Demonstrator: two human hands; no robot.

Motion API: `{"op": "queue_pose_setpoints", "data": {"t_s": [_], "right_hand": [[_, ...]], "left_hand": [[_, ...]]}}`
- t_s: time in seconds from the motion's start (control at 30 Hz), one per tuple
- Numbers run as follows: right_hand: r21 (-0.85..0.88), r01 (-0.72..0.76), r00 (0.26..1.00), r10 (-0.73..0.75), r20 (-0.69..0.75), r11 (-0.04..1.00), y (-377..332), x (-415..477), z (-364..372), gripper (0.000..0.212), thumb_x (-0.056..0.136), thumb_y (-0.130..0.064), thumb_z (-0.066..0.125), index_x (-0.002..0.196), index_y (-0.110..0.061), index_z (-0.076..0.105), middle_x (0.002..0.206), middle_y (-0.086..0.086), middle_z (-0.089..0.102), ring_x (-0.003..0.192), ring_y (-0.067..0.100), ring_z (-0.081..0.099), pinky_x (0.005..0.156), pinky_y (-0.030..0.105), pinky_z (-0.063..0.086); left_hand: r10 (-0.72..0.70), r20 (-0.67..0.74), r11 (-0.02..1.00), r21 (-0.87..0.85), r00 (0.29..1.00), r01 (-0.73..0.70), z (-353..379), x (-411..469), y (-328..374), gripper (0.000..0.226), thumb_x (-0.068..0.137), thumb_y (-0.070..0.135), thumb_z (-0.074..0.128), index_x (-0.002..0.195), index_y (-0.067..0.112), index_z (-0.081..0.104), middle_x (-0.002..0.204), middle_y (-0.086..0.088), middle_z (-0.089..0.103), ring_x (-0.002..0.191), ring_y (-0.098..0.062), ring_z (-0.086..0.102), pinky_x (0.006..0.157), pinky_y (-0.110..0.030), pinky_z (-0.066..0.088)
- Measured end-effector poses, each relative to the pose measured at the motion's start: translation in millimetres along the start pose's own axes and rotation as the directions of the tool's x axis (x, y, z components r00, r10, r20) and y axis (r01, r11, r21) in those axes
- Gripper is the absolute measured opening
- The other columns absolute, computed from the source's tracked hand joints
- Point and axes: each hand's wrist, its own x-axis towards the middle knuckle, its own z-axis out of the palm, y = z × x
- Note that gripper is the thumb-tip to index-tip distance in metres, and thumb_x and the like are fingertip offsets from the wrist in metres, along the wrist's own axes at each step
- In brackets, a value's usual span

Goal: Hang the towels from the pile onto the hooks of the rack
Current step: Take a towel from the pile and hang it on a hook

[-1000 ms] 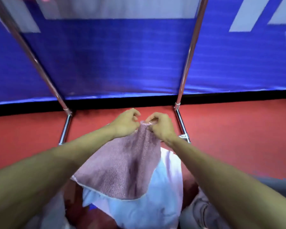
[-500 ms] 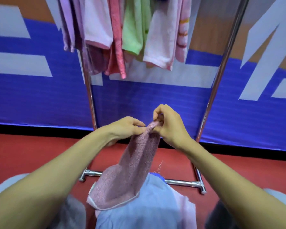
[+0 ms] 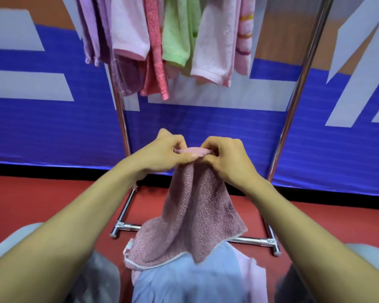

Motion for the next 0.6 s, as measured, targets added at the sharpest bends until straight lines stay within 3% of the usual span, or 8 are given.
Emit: {"op": "queue_pose_setpoints", "data": {"t_s": [0.07,0.17,0.33,0.4,0.47,0.53,0.6], "right_hand": [[-0.004,-0.022,0.999,0.022,0.046,1.0,3.7,-3.0,-3.8,0.01,0.079,-0.026,0.074,0.08,-0.019,0.066,0.072,-0.007,0.065,0.067,0.009,0.054,0.064,0.027,0.043],[-0.03,-0.023,0.988,0.027,0.152,0.999,6.2,-7.6,-4.6,0.019,0.081,-0.032,0.074,0.078,-0.018,0.062,0.072,-0.005,0.063,0.07,0.013,0.052,0.066,0.028,0.042],[-0.113,-0.071,0.963,0.098,0.253,0.991,12.5,-13.2,-1.1,0.027,0.085,-0.034,0.07,0.073,-0.016,0.054,0.061,-0.006,0.051,0.062,0.011,0.045,0.058,0.026,0.034],[-0.156,-0.09,0.939,0.136,0.316,0.984,17.7,-15.4,1.0,0.023,0.085,-0.034,0.069,0.082,-0.013,0.06,0.07,-0.001,0.061,0.07,0.016,0.052,0.063,0.031,0.037],[-0.231,-0.105,0.906,0.189,0.378,0.967,22.7,-17.9,3.3,0.024,0.086,-0.033,0.068,0.089,-0.01,0.063,0.085,0.008,0.069,0.078,0.022,0.055,0.067,0.032,0.039],[-0.321,-0.113,0.883,0.243,0.402,0.94,28.7,-20.1,3.6,0.024,0.087,-0.034,0.068,0.077,-0.014,0.058,0.095,0.012,0.07,0.086,0.029,0.059,0.068,0.032,0.038],[-0.402,-0.163,0.86,0.33,0.39,0.901,32.9,-21.9,2.6,0.035,0.087,-0.033,0.067,0.065,-0.021,0.044,0.096,0.014,0.068,0.092,0.031,0.059,0.066,0.03,0.033]], "left_hand": [[0.01,-0.015,0.992,-0.123,1.0,-0.012,0.9,-0.7,5.0,0.03,0.087,0.026,0.068,0.065,0.013,0.051,0.077,-0.002,0.047,0.066,-0.008,0.042,0.061,-0.02,0.034],[0.009,-0.022,0.95,-0.312,1.0,-0.015,2.3,-2.0,9.4,0.029,0.09,0.017,0.062,0.065,0.014,0.048,0.063,0.003,0.053,0.059,-0.005,0.046,0.06,-0.015,0.038],[-0.076,-0.185,0.853,-0.521,0.98,-0.032,8.1,1.6,11.2,0.028,0.093,0.016,0.059,0.067,0.012,0.05,0.062,-0.007,0.053,0.054,-0.015,0.047,0.053,-0.02,0.041],[-0.16,-0.247,0.716,-0.696,0.956,-0.06,4.9,5.3,13.0,0.028,0.094,0.015,0.056,0.067,0.011,0.051,0.061,-0.006,0.053,0.056,-0.015,0.048,0.056,-0.023,0.041],[-0.299,-0.255,0.449,-0.888,0.919,-0.1,-3.3,10.3,8.9,0.024,0.096,0.014,0.053,0.073,0.008,0.055,0.062,-0.004,0.059,0.058,-0.014,0.056,0.06,-0.026,0.047],[-0.472,-0.203,0.191,-0.973,0.858,-0.126,-12.7,16.8,-3.8,0.016,0.097,0.016,0.052,0.088,0.004,0.058,0.078,-0.007,0.065,0.069,-0.015,0.063,0.061,-0.026,0.053],[-0.595,-0.169,0.094,-0.986,0.785,-0.141,-19.4,20.7,-18.6,0.02,0.097,0.019,0.054,0.108,0.003,0.057,0.097,-0.009,0.065,0.08,-0.018,0.065,0.062,-0.029,0.052]]}}
